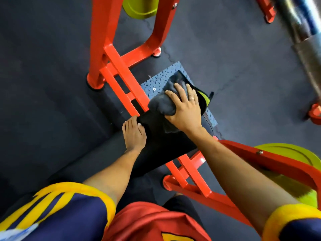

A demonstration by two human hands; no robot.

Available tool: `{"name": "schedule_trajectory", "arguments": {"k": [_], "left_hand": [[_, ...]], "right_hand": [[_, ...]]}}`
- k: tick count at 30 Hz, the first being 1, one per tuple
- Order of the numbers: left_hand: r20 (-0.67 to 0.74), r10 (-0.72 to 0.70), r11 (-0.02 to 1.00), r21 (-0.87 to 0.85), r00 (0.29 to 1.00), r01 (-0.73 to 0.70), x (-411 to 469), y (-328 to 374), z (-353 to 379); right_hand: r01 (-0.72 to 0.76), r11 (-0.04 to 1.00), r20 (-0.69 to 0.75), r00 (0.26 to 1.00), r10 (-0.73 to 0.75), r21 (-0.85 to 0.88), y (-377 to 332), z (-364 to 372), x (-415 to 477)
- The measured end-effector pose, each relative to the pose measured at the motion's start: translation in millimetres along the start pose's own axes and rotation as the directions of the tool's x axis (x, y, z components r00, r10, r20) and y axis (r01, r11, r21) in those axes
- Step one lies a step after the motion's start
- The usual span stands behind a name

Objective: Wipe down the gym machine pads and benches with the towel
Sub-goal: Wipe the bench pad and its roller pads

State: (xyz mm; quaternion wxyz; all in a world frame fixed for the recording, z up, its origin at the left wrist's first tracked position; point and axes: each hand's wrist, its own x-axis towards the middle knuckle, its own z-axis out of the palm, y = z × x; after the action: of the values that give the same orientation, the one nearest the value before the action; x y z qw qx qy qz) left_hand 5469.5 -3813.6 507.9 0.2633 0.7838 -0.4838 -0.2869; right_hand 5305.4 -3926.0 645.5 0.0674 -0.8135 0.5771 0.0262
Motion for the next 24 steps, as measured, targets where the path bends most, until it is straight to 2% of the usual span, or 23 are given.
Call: {"name": "schedule_trajectory", "arguments": {"k": [3,5,9,13,15,18,21,24], "left_hand": [[0.036,0.036,0.999,-0.039,0.999,-0.034,9,11,0],[0.028,0.046,0.997,-0.059,0.999,-0.044,12,18,2],[-0.020,0.059,0.997,-0.052,0.998,-0.060,12,23,5],[-0.022,0.077,0.997,-0.014,0.997,-0.077,14,20,8],[-0.023,0.075,0.997,-0.023,0.997,-0.076,15,21,7],[-0.024,0.085,0.995,-0.049,0.996,-0.086,17,24,6],[0.007,0.140,0.986,-0.096,0.990,-0.139,22,37,7],[0.025,0.194,0.970,-0.156,0.981,-0.188,32,60,7]], "right_hand": [[-0.170,0.982,-0.079,0.981,0.177,0.084,6,7,-40],[-0.173,0.980,-0.114,0.976,0.184,0.099,10,14,-67],[-0.024,0.999,-0.100,0.995,0.028,0.042,3,20,-69],[0.161,0.987,0.018,0.987,-0.161,0.009,-5,16,-11],[0.181,0.983,0.077,0.980,-0.182,0.020,-3,9,16],[0.074,0.997,0.052,0.996,-0.074,0.007,4,-1,36],[-0.157,0.978,-0.049,0.985,0.165,0.139,13,-2,25],[-0.303,0.919,-0.079,0.940,0.332,0.254,17,-2,-13]]}}
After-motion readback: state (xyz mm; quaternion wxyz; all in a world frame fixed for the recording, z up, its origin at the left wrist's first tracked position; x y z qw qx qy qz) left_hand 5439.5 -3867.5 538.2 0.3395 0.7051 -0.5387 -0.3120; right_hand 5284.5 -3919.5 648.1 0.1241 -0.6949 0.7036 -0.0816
